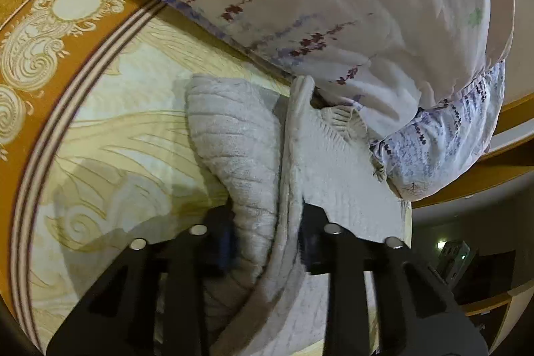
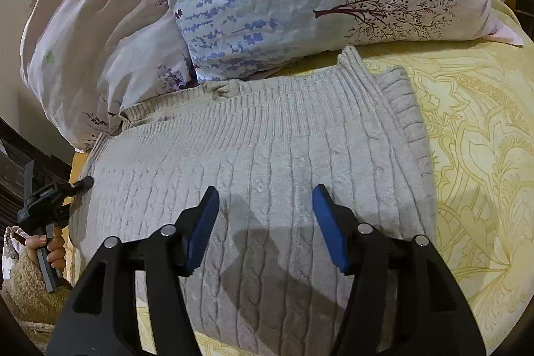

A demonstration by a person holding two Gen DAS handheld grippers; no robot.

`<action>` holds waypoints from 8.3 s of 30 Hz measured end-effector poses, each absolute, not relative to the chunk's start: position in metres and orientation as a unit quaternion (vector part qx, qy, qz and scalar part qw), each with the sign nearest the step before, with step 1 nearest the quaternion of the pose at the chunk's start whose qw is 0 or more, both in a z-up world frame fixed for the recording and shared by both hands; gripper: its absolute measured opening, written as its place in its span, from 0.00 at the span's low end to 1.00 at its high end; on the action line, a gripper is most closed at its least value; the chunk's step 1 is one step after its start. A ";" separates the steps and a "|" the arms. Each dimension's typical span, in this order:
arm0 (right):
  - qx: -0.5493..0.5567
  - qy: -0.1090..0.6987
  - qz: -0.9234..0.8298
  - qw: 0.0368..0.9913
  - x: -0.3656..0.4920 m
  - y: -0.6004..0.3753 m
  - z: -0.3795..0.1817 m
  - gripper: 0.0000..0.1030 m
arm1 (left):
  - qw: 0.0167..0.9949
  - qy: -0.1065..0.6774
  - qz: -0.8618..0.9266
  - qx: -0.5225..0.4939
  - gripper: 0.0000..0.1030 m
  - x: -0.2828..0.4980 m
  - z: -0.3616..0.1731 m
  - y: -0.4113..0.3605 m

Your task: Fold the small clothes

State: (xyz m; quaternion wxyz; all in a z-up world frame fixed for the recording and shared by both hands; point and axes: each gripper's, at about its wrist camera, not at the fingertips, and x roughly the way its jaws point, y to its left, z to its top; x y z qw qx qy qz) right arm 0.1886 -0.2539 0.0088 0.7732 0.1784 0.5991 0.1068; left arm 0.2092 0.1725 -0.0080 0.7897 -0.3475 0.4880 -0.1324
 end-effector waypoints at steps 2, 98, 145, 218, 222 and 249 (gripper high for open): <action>0.181 0.599 0.107 0.773 0.189 -0.255 0.010 0.57 | 0.792 0.481 -0.139 -0.350 0.25 0.210 0.000 0.167; 0.312 0.580 0.059 0.750 0.097 -0.362 0.045 0.36 | 0.754 0.554 -0.297 -0.190 0.72 0.151 0.004 -0.060; 0.397 0.567 -0.011 0.721 0.165 -0.405 -0.001 0.57 | 0.775 0.555 -0.259 -0.159 0.83 0.224 0.013 -0.090; 0.373 0.579 0.222 0.690 0.171 -0.247 0.021 0.29 | 0.773 0.525 -0.275 -0.227 0.40 0.204 0.045 0.047; 0.333 0.621 0.190 0.684 0.170 -0.223 -0.006 0.38 | 0.770 0.551 -0.215 -0.240 0.49 0.208 0.008 0.068; 0.330 0.606 0.078 0.719 0.228 -0.265 -0.023 0.10 | 0.809 0.504 -0.139 -0.270 0.09 0.269 -0.002 0.085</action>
